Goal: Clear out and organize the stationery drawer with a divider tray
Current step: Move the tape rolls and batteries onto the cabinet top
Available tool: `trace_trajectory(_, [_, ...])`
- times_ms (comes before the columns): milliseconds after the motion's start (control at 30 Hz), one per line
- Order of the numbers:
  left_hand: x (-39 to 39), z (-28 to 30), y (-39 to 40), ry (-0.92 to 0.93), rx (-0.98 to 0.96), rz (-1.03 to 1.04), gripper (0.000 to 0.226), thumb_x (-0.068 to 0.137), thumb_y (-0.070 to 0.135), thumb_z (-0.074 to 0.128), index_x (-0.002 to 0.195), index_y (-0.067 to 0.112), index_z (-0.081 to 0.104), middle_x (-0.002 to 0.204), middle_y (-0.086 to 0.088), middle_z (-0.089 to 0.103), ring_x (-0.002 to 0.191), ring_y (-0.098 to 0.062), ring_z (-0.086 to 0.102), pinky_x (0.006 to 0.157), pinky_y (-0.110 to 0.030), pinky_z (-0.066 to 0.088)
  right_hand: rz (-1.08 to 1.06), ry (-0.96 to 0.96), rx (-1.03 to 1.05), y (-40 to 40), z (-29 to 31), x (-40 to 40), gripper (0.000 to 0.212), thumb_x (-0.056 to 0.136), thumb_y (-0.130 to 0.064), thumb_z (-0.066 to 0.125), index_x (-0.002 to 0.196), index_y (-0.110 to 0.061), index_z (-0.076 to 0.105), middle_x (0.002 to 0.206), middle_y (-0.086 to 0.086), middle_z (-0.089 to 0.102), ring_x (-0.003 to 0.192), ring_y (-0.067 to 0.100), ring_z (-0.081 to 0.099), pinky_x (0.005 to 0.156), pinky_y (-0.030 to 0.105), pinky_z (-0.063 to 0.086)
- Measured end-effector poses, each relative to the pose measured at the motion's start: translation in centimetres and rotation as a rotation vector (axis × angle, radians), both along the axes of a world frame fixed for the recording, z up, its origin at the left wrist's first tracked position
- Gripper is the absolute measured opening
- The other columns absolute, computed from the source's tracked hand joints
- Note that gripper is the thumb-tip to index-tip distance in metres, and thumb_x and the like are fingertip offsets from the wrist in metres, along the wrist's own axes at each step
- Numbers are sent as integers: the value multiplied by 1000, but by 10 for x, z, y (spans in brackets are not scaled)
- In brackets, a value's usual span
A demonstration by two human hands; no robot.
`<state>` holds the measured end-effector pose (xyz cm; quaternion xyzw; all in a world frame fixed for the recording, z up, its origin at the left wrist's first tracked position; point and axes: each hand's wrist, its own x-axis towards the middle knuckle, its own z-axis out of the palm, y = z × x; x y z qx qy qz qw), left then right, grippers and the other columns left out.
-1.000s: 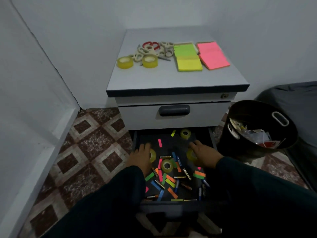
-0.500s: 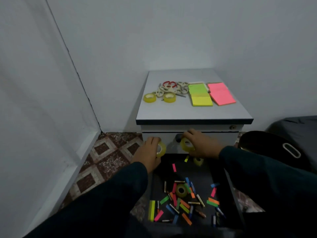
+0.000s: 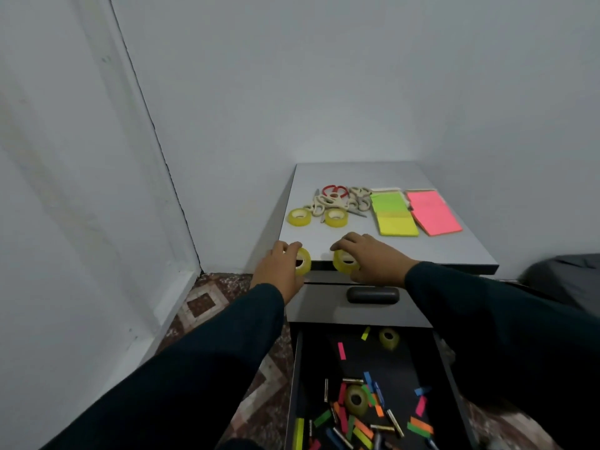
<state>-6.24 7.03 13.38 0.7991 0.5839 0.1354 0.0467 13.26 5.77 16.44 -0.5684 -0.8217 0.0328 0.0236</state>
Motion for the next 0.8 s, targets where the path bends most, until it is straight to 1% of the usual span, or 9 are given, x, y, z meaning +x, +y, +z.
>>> trace_trajectory(133, [5,4,17,89,-8,63,58,92,33,53,143,23,29,138,-6,37,123,-25,41,99,-35,32,-28,-13,-15,18,0,-5,62,85,-14,58,142,-23,35,144,3,36,123,28,40,101,35,39])
trace_trajectory(267, [10,5,31,118,-7,70,56,93,37,49,144,27,30,141,-4,38,127,-24,39,101,-37,30,-74,-15,-16,34,-7,-13,62,87,-16,55,144,-23,33,145,4,36,126,28,38,104,37,39])
trace_trajectory(333, [12,5,37,115,-9,80,57,93,38,48,145,28,29,142,-3,39,127,-24,38,101,-37,29,-93,2,-16,42,-9,-16,61,87,-16,55,144,-22,32,146,4,35,127,28,39,102,39,40])
trace_trajectory(433, [14,5,44,82,-5,102,57,94,38,48,146,28,27,144,-2,39,128,-23,38,101,-37,29,-122,66,-1,51,-11,-20,58,89,-14,53,142,-20,32,148,3,31,123,28,47,91,39,47])
trace_trajectory(500, [15,4,49,21,-14,120,57,94,37,49,146,27,27,145,-2,36,129,-22,39,102,-37,29,-136,108,31,56,-13,-21,56,90,-13,51,142,-18,32,149,2,29,117,29,52,82,36,46])
trace_trajectory(567, [15,3,54,-42,-14,141,59,93,35,51,145,25,28,146,-2,33,129,-21,39,102,-37,28,-148,126,77,60,-16,-22,54,90,-12,50,141,-16,33,147,3,30,115,30,52,78,35,45])
trace_trajectory(667, [16,2,60,-85,20,162,61,91,34,54,144,21,27,144,-3,32,125,-21,44,98,-36,29,-177,92,170,64,-21,-22,48,90,-15,50,137,-14,37,142,7,37,120,29,46,86,39,46])
trace_trajectory(800, [19,0,68,-138,46,189,62,90,32,57,142,19,26,143,-3,32,121,-22,46,96,-36,30,-190,45,234,70,-26,-20,45,90,-17,49,134,-12,41,140,8,39,122,30,42,93,37,42])
